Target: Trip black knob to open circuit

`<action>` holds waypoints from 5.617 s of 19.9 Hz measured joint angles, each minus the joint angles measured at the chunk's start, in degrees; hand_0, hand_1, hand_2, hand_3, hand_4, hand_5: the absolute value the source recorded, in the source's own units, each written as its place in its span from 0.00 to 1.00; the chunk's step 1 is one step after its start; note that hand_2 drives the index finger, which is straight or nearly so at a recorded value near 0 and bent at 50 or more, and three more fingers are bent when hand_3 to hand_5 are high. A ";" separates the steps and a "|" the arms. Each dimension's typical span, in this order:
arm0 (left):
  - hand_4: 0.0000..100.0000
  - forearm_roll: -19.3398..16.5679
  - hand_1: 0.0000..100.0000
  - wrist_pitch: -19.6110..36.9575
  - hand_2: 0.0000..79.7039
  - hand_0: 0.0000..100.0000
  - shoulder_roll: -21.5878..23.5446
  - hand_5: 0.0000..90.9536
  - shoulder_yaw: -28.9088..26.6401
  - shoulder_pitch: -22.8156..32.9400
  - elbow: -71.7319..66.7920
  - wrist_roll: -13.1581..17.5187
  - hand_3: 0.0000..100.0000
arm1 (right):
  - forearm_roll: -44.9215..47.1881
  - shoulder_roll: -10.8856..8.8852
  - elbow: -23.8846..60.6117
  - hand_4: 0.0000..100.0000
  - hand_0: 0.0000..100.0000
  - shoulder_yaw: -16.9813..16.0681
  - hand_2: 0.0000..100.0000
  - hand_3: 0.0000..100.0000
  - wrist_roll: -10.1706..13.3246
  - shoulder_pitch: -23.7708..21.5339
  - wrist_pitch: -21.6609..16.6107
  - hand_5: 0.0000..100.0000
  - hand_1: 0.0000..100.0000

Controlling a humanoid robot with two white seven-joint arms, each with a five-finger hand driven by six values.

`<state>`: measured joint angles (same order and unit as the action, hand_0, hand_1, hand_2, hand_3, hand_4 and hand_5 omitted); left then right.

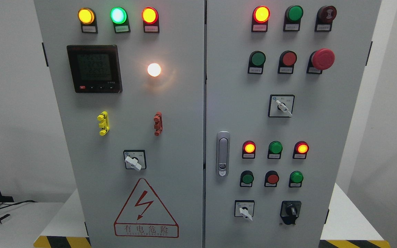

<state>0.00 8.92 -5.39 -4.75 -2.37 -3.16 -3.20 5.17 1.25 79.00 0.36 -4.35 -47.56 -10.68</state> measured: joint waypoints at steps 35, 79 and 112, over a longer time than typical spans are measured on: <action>0.00 0.00 0.39 0.00 0.00 0.12 0.01 0.00 0.00 0.00 0.00 0.00 0.00 | 5.79 -7.67 34.38 0.66 0.22 -12.56 0.40 0.71 4.11 33.74 19.20 0.61 0.66; 0.00 0.00 0.39 0.00 0.00 0.12 0.02 0.00 0.00 0.00 0.00 0.00 0.00 | 5.18 -6.77 18.49 0.69 0.40 -8.01 0.43 0.74 4.85 56.43 26.62 0.67 0.72; 0.00 0.00 0.39 0.00 0.00 0.12 0.01 0.00 0.00 0.00 0.00 0.00 0.00 | 4.97 -4.93 16.54 0.69 0.42 -4.49 0.42 0.74 6.12 57.60 26.09 0.67 0.73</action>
<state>0.00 8.92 -5.38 -4.75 -2.37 -3.16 -3.20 10.14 -3.68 95.54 -4.13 1.77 10.04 15.41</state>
